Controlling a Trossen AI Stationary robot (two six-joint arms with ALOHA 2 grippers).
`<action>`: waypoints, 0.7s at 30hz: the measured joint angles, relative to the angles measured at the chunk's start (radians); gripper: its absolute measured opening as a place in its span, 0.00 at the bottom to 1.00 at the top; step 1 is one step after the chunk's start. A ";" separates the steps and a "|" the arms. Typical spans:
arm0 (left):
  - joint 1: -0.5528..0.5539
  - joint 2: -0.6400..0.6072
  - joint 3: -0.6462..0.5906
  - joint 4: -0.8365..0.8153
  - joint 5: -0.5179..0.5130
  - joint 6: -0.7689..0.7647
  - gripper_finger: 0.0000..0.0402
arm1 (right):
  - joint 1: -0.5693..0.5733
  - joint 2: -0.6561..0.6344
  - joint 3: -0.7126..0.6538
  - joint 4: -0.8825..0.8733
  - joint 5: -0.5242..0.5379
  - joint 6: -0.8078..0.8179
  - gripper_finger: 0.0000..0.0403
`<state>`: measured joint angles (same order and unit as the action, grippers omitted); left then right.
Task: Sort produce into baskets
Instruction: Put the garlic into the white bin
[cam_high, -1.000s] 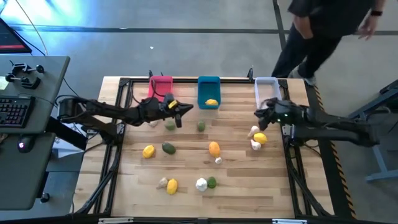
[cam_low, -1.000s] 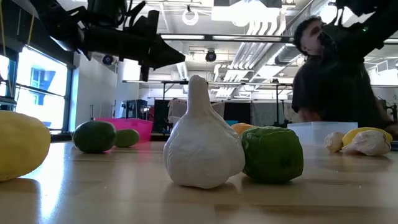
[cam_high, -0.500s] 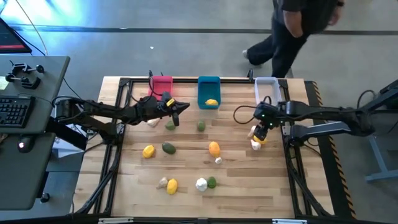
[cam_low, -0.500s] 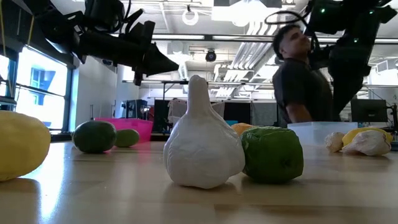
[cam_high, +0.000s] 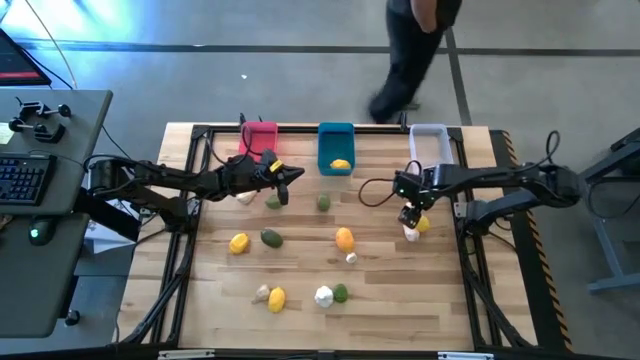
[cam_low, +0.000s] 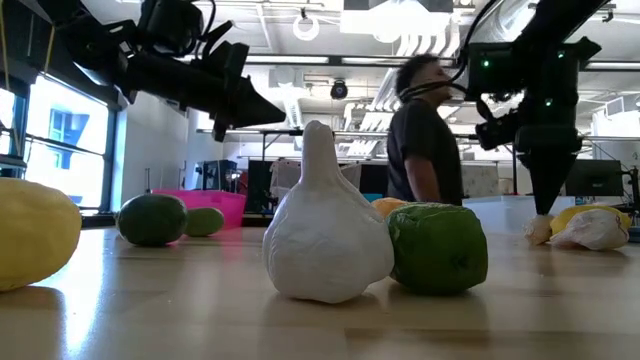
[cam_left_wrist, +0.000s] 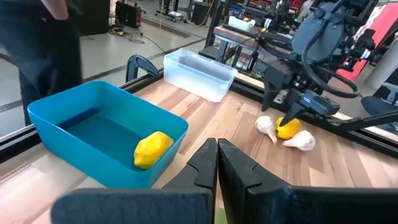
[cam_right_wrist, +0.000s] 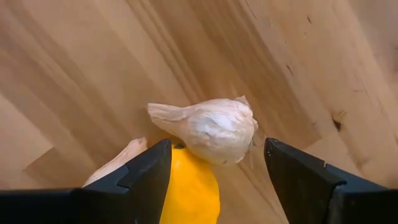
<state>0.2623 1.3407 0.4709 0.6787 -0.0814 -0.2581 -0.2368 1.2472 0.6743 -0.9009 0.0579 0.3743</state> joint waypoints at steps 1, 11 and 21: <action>0.000 0.000 0.000 -0.004 0.000 0.000 0.00 | -0.003 0.011 0.000 0.004 0.000 0.007 0.62; 0.000 0.000 0.000 -0.006 0.000 0.018 0.00 | -0.031 0.089 0.000 0.038 -0.063 -0.005 0.62; 0.000 0.000 0.001 -0.006 0.000 0.019 0.00 | -0.032 0.115 -0.001 0.089 -0.099 -0.023 0.50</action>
<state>0.2623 1.3407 0.4717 0.6727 -0.0818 -0.2392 -0.2687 1.3621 0.6735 -0.8120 -0.0407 0.3508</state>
